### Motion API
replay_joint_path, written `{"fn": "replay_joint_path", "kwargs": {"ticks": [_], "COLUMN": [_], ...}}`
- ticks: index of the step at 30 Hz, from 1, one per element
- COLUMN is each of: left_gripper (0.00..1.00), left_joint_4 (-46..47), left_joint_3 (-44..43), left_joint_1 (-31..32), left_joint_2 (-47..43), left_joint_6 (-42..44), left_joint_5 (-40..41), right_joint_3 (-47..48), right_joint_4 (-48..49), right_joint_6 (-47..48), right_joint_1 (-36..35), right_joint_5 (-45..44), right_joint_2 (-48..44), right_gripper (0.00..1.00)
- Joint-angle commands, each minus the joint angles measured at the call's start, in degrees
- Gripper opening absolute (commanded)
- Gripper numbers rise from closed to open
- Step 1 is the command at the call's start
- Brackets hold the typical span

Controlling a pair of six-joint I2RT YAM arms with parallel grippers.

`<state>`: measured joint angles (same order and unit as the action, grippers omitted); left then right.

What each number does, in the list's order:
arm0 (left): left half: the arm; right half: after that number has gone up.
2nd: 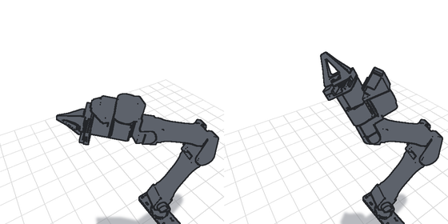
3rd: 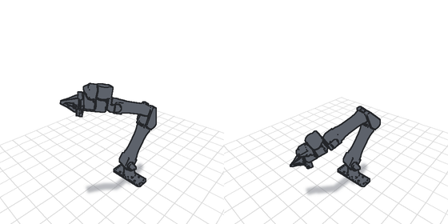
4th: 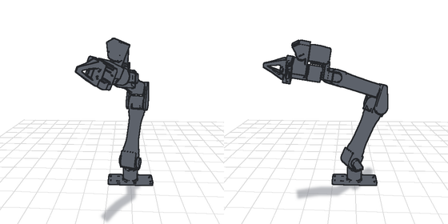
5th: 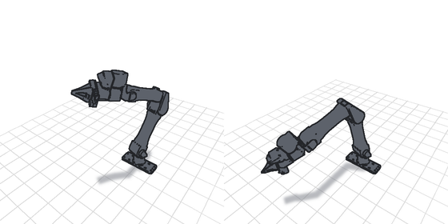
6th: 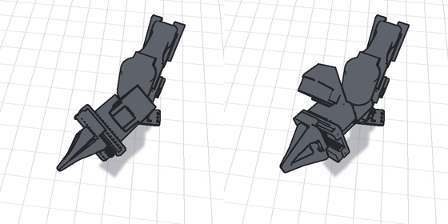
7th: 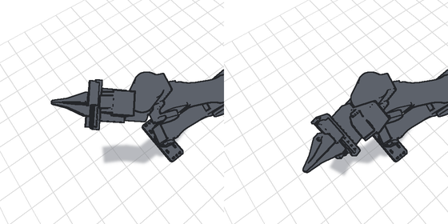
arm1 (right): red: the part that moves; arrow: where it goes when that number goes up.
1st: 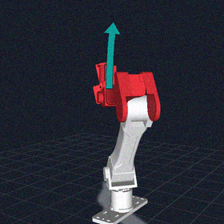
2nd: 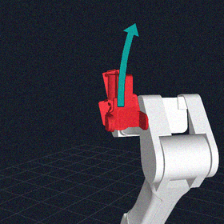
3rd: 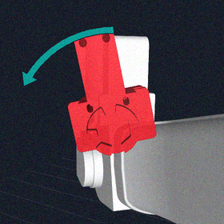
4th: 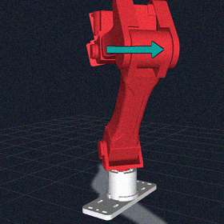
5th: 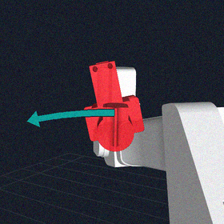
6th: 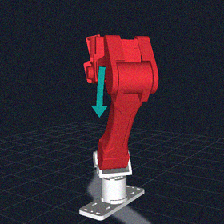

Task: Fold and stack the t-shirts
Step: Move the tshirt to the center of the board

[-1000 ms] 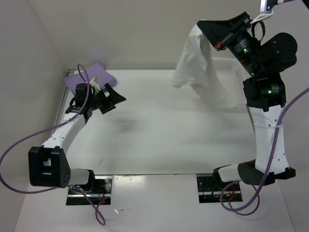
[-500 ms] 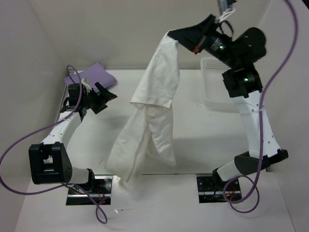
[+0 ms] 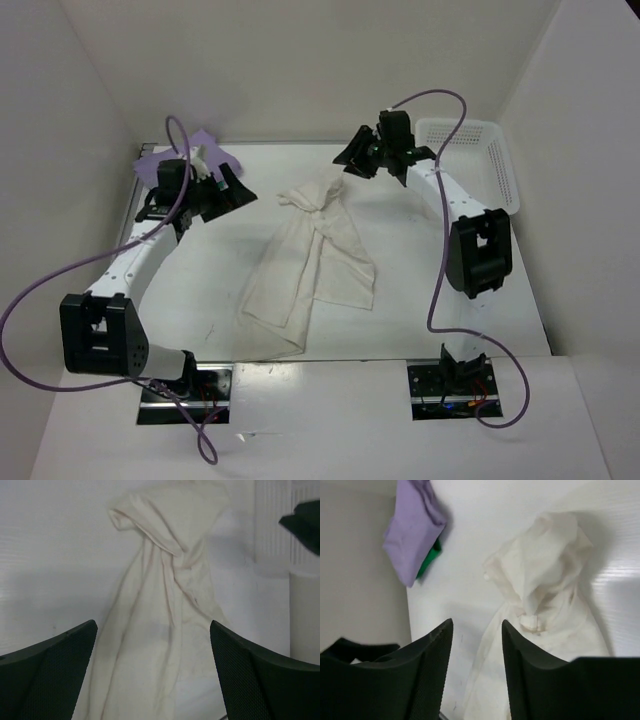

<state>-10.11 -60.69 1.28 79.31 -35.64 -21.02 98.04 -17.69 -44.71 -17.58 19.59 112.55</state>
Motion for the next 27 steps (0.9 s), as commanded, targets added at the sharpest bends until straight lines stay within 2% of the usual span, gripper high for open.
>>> {"fn": "replay_joint_path", "kwargs": {"ticks": [1, 3, 4, 7, 8, 10, 11, 12, 15, 16, 19, 20, 23, 27], "left_gripper": [1.00, 1.00, 1.00, 1.00, 0.96, 0.94, 1.00, 1.00, 1.00, 0.94, 0.45, 0.42, 0.42, 0.46], "left_joint_4": [-4.72, -6.58, -7.11, -8.34, -8.35, -9.57, -10.10, -10.63, -12.39, -9.87, -8.70, -8.70, -9.48, -7.48], "left_joint_3": [-2.77, -2.08, -1.46, 2.57, 3.37, 3.91, 3.91, 3.91, 2.77, 4.42, 5.14, 5.14, 3.48, 4.08], "left_joint_1": [7.30, 10.22, 11.63, 16.73, 19.52, 23.31, 25.77, 30.75, 35.54, 35.55, 35.55, 35.55, 35.55, 35.55], "left_joint_2": [0.58, 1.38, 1.38, -0.20, -0.21, -0.21, 0.92, 1.98, 6.29, 6.30, 6.82, 6.82, 11.38, 12.80], "left_joint_6": [8.37, 9.62, 9.62, 10.23, 10.76, 11.37, 11.38, 12.08, 11.66, 10.51, 7.26, 6.55, 6.55, 6.02], "left_joint_5": [0.19, 0.19, 0.71, 0.71, 0.71, 2.55, 7.00, 9.56, 17.64, 18.72, 23.47, 24.43, 26.63, 28.93], "right_joint_3": [-1.09, -5.48, -7.06, -15.23, -19.25, -22.79, -26.20, -27.62, -31.67, -32.55, -35.54, -36.33, -38.09, -39.33], "right_joint_4": [0.57, -0.40, -2.07, -2.08, -2.08, -2.61, -2.00, -1.99, -1.99, -1.47, -1.47, -1.47, -0.94, -0.94], "right_joint_6": [4.89, 4.89, 4.89, 5.42, 5.42, 4.90, 4.89, 4.37, 4.37, 4.37, 4.37, 4.37, 3.05, 2.52], "right_joint_1": [0.09, 0.09, 0.09, 0.09, 0.09, 0.09, 0.09, 0.09, 0.09, 0.09, 0.09, 0.09, 0.09, 0.09], "right_joint_5": [-8.78, -8.18, -8.17, -8.17, -8.69, -9.22, -9.22, -9.22, -9.22, -9.22, -9.75, -9.75, -9.75, -9.75], "right_joint_2": [-12.26, -14.90, -15.51, -19.03, -19.82, -22.28, -23.07, -24.73, -26.85, -28.25, -30.02, -30.02, -31.78, -33.98], "right_gripper": [0.52, 0.50, 0.36, 0.12, 0.03, 0.01, 0.01, 0.01, 0.03, 0.03, 0.03, 0.03, 0.03, 0.04]}}
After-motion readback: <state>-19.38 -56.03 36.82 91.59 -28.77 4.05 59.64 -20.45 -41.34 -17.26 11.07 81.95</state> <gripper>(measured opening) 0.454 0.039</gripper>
